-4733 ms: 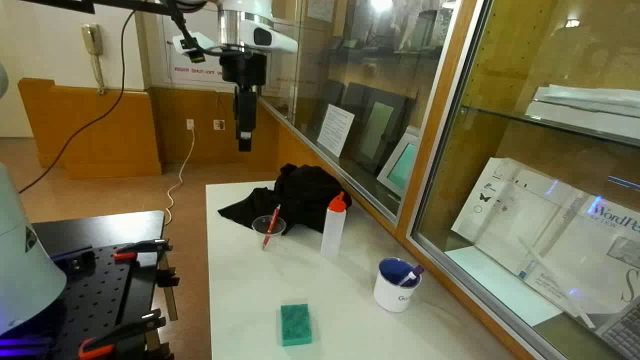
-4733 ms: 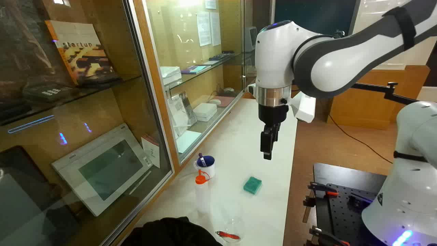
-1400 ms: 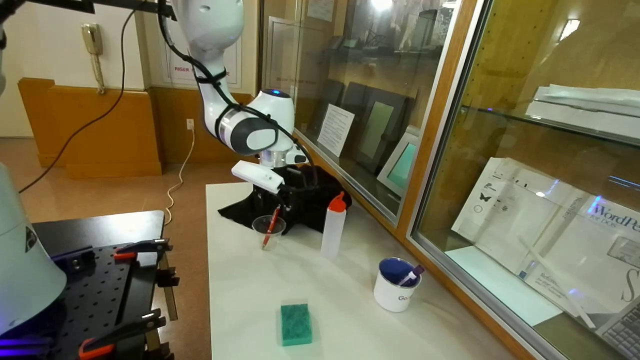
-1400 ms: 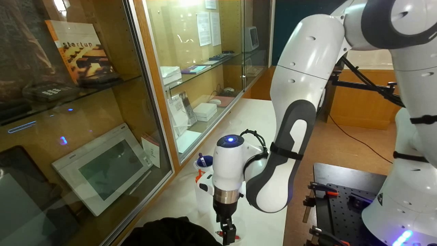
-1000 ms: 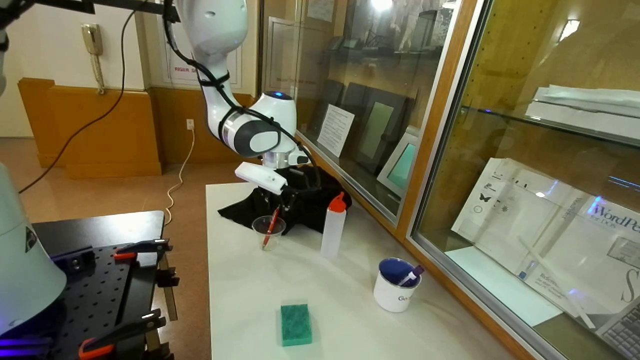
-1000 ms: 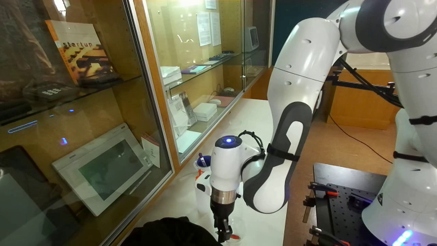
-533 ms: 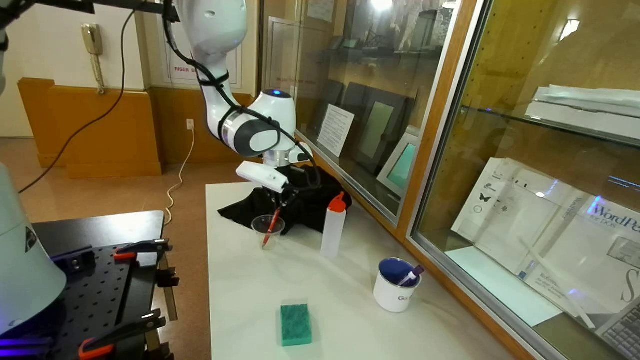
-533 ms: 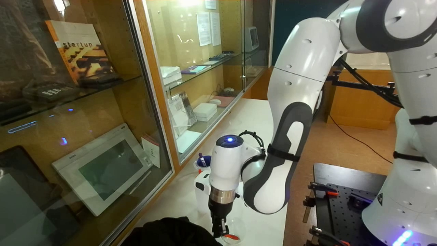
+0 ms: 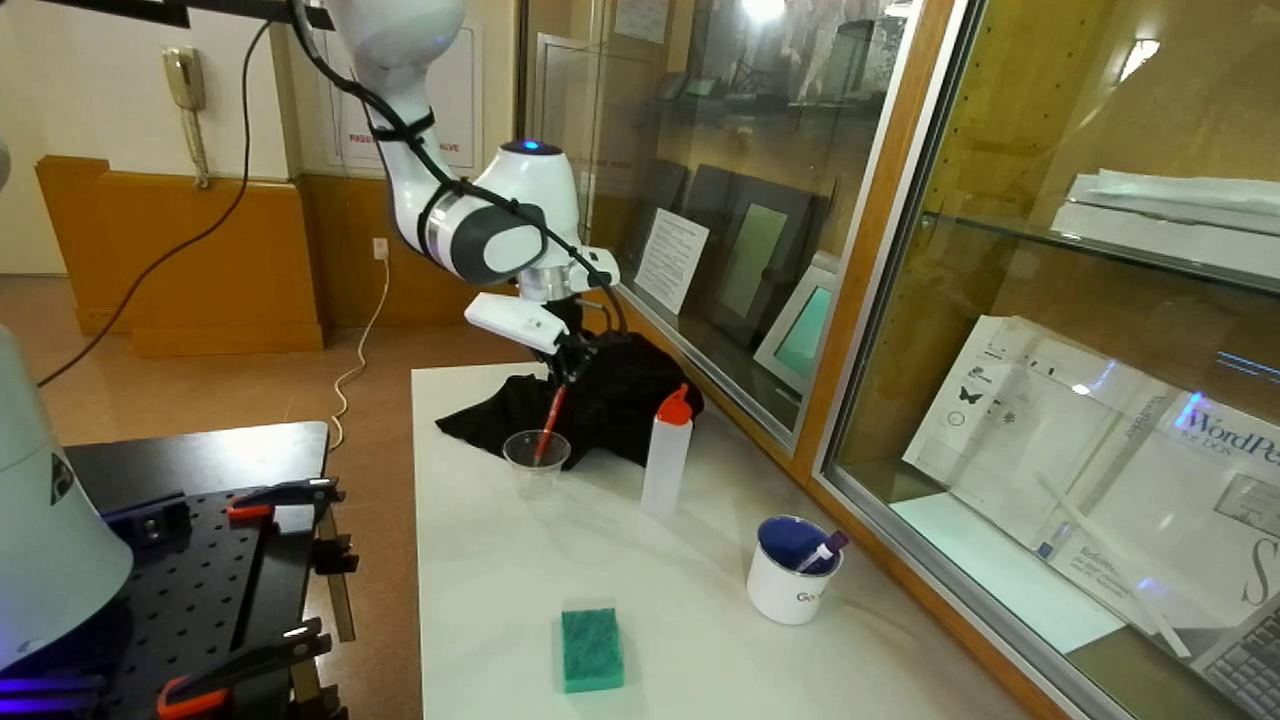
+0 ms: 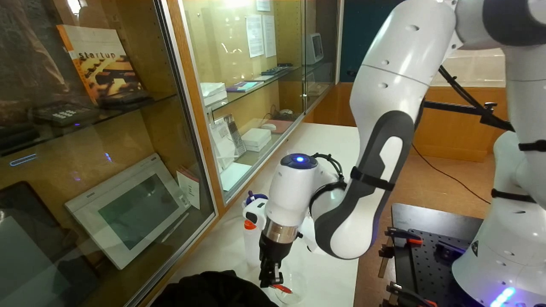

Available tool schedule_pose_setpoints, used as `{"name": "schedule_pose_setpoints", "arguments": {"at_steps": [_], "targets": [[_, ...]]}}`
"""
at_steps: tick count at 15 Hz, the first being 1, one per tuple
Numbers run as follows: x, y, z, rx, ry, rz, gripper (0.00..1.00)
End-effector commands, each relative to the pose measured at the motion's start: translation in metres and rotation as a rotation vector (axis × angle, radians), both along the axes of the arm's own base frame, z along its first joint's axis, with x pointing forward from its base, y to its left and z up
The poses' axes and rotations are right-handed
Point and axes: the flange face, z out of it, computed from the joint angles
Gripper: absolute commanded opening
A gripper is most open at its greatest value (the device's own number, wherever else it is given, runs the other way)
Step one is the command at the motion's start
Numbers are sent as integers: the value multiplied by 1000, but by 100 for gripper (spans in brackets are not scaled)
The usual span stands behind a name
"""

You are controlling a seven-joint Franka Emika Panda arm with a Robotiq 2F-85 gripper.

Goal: Remove the pen out of the cup

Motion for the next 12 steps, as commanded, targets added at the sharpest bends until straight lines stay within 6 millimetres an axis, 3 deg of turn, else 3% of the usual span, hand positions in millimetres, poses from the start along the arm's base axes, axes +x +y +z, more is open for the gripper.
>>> {"name": "schedule_pose_setpoints", "arguments": {"at_steps": [1, 4, 7, 10, 12], "targets": [[-33, -15, 64, 23, -151, -78, 4], [-45, -46, 105, 62, -248, -208, 4], [-57, -90, 129, 85, -265, -377, 4], [-68, -130, 132, 118, -247, -549, 4], [-74, -155, 121, 140, -218, -658, 4]]}}
